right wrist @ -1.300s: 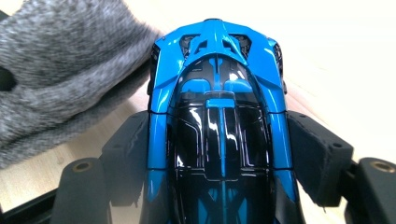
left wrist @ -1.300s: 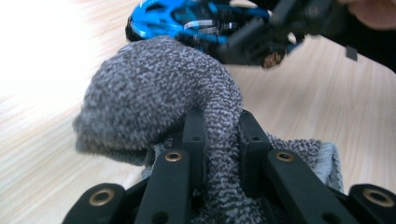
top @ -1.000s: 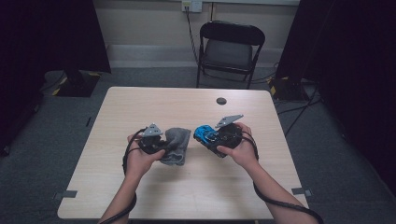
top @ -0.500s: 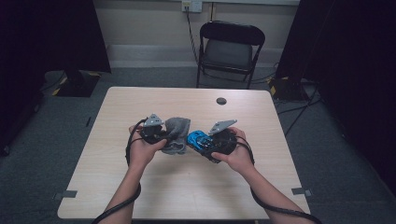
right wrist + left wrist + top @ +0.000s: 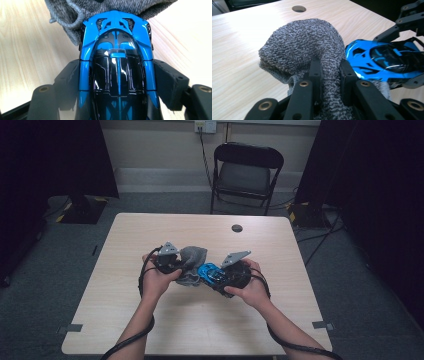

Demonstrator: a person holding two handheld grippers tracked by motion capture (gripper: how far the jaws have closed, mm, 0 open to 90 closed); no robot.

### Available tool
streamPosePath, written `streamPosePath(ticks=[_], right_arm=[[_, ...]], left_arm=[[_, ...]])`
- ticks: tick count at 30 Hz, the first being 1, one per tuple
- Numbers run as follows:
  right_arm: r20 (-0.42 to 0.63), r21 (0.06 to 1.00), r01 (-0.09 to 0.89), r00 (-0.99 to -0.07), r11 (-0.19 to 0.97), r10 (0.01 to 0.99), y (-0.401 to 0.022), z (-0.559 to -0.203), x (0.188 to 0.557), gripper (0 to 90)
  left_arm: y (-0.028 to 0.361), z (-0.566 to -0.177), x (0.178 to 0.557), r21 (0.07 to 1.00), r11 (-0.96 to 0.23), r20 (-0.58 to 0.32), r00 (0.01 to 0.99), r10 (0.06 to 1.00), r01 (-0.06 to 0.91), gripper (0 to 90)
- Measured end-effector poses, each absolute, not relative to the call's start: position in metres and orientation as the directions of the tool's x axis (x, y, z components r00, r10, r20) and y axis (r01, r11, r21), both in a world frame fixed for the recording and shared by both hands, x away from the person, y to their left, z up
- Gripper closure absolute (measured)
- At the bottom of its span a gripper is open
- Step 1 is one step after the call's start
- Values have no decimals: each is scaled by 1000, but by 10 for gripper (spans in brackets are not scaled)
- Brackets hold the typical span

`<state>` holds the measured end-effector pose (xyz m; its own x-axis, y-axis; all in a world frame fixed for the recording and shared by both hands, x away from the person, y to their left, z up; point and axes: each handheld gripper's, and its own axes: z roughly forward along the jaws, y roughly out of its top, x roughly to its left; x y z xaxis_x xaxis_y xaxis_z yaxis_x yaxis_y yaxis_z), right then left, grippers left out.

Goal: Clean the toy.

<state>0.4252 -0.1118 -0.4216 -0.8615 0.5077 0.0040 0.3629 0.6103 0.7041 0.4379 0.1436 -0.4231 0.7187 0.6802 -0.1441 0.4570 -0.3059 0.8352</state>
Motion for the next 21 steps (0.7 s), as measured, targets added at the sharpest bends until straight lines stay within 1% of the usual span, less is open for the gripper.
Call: streamPosePath(ticks=[2,11,21], right_arm=[[0,701,362,-862,615,507,-111,-423,425,282],[-4,699,367,-856,614,517,-112,-423,427,282],[-19,692,379,-842,614,540,-120,-422,436,282]], left_arm=[[143,-423,438,833,-315,-139,723,677,455,763],[145,-425,435,835,-308,-168,743,648,457,764],[144,-425,429,833,-331,-180,784,594,443,763]])
